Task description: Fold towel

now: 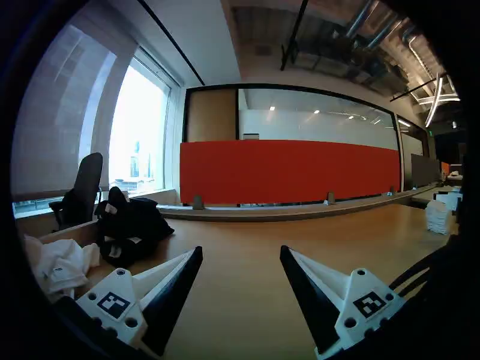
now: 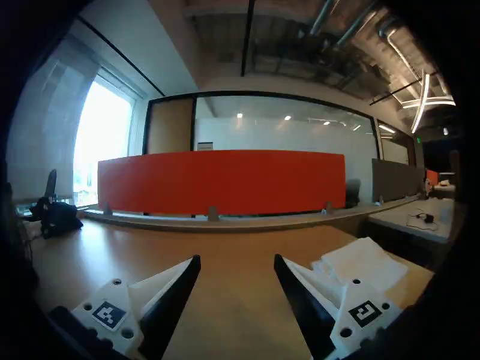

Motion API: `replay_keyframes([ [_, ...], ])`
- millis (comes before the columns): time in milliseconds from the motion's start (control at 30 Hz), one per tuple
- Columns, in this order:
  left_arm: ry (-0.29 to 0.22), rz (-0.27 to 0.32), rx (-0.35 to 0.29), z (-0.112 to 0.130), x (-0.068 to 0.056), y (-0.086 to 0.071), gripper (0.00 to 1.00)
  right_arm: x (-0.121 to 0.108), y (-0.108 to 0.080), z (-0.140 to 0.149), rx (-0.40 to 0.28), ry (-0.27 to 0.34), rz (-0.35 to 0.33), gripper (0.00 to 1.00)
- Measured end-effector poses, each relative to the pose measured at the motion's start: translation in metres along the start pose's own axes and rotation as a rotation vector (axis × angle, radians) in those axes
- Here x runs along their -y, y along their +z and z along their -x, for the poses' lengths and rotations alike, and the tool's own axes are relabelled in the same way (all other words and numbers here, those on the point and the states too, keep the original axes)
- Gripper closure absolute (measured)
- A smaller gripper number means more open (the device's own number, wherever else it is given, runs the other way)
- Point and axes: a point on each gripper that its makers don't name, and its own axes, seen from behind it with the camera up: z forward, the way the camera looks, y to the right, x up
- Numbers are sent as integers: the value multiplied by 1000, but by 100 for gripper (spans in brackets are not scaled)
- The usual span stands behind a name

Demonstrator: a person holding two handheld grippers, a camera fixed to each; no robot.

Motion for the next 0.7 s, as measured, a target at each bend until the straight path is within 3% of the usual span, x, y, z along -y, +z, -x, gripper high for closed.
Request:
replay_keyframes([
  [700, 0, 0, 0, 0, 1, -1, 4, 6, 1, 12, 1, 12, -15, 5],
])
